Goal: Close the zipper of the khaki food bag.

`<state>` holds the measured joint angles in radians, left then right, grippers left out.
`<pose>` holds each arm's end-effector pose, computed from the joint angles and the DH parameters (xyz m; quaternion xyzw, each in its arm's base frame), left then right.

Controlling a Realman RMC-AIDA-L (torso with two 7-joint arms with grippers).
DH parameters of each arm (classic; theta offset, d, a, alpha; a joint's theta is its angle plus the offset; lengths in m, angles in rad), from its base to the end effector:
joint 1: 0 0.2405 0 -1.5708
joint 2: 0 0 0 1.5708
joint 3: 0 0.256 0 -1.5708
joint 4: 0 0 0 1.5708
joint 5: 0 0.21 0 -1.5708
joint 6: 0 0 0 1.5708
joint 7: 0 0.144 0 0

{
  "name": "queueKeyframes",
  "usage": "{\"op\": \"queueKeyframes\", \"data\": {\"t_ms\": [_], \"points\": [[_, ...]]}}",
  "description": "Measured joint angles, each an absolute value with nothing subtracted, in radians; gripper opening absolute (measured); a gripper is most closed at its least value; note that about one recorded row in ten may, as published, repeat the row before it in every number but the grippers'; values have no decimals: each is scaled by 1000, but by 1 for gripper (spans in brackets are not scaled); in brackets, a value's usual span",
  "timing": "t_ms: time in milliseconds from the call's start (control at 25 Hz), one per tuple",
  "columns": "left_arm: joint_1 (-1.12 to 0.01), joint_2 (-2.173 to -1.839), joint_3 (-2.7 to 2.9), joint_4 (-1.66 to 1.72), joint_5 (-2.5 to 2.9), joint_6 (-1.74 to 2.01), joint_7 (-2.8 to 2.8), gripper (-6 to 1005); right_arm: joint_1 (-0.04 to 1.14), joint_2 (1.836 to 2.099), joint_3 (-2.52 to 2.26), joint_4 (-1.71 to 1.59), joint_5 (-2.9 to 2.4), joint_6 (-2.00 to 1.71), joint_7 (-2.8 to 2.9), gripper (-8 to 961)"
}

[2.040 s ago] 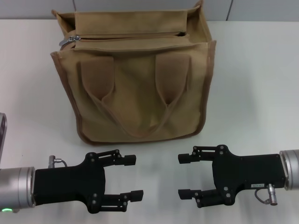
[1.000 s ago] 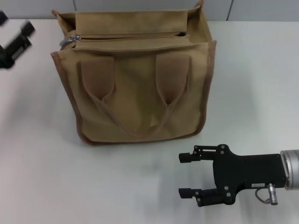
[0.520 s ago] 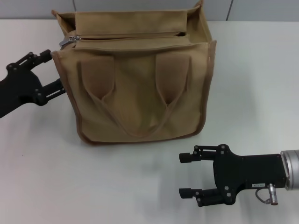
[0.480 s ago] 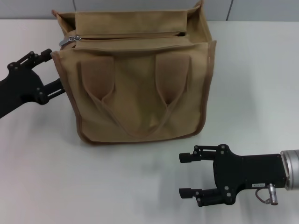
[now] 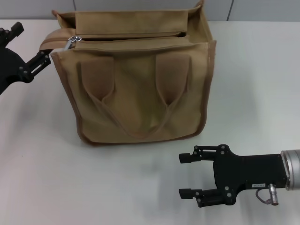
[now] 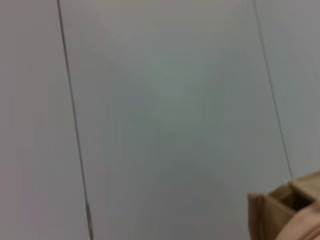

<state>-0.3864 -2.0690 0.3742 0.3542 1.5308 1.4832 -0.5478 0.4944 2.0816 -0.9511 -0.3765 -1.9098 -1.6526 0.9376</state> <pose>-0.3257 0.3092 0.0409 -0.8004 -0.0883 -0.3270 0.4946 0.2630 0.2574 -0.0650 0.9614 -0.0803 -0.2633 0.0043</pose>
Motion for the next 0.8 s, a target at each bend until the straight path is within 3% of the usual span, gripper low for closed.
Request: {"op": "queueKeyframes", "data": {"t_ms": [520, 800], "points": [[-401, -2071, 346, 279, 1529, 1527, -399, 787, 502, 2082, -949, -381, -1896, -1680, 944, 701], [-400, -2071, 349, 270, 1529, 1539, -383, 530, 503, 2081, -949, -378, -1823, -1769, 972, 695]]}}
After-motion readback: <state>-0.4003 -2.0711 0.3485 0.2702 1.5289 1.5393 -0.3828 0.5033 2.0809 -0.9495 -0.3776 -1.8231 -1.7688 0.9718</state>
